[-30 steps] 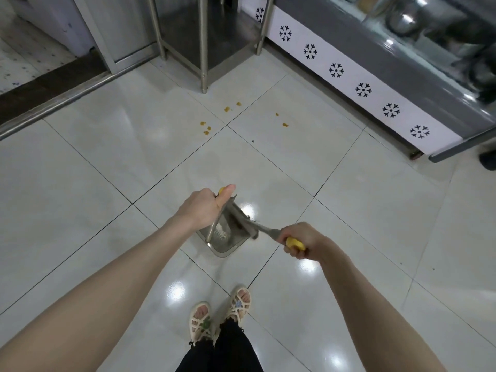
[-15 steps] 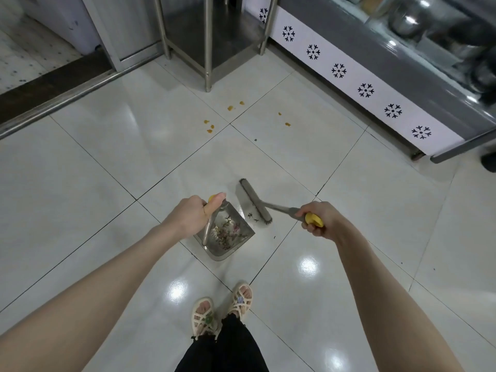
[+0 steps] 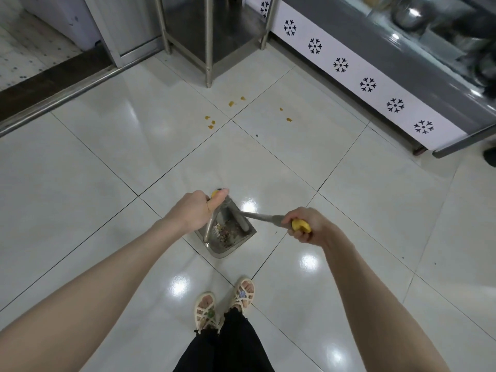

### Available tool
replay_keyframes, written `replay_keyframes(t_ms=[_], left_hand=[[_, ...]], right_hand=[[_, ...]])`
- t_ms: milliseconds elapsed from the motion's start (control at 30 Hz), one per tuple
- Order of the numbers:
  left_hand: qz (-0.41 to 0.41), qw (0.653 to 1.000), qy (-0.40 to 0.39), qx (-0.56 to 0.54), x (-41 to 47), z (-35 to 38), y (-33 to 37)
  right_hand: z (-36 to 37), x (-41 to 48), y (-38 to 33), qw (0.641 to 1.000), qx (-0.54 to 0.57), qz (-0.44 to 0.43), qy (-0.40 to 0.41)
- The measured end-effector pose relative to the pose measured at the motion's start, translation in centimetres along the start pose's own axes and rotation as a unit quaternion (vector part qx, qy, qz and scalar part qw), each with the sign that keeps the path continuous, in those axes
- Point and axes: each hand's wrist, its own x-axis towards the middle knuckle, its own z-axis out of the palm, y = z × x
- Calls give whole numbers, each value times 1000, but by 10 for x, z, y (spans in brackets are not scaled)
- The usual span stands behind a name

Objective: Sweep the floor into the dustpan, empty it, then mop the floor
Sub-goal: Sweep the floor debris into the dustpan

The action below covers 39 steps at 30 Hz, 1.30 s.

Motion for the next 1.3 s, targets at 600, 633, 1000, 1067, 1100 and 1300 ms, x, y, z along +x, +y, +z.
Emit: replay_keyframes(t_ms=[600,633,1000,1067,1100,1300], left_hand=[[53,998,-28,22,-41,22,9],[52,998,-26,23,-43,25,10],[25,999,6,36,-46,37,5],[27,999,12,33,-47,40,7],[27,999,16,32,-47,41,7],[22,999,20,21,-56,42,1]], right_hand=[[-40,-29,54,986,26,-21,166],[-42,-26,59,985,30,-21,169],[15,-9,80,996,78,-8,45],[10,-20,75,997,71,-13,23],[4,-25,71,997,67,-10,18],[-12,-51,57,999,49,-13,17]])
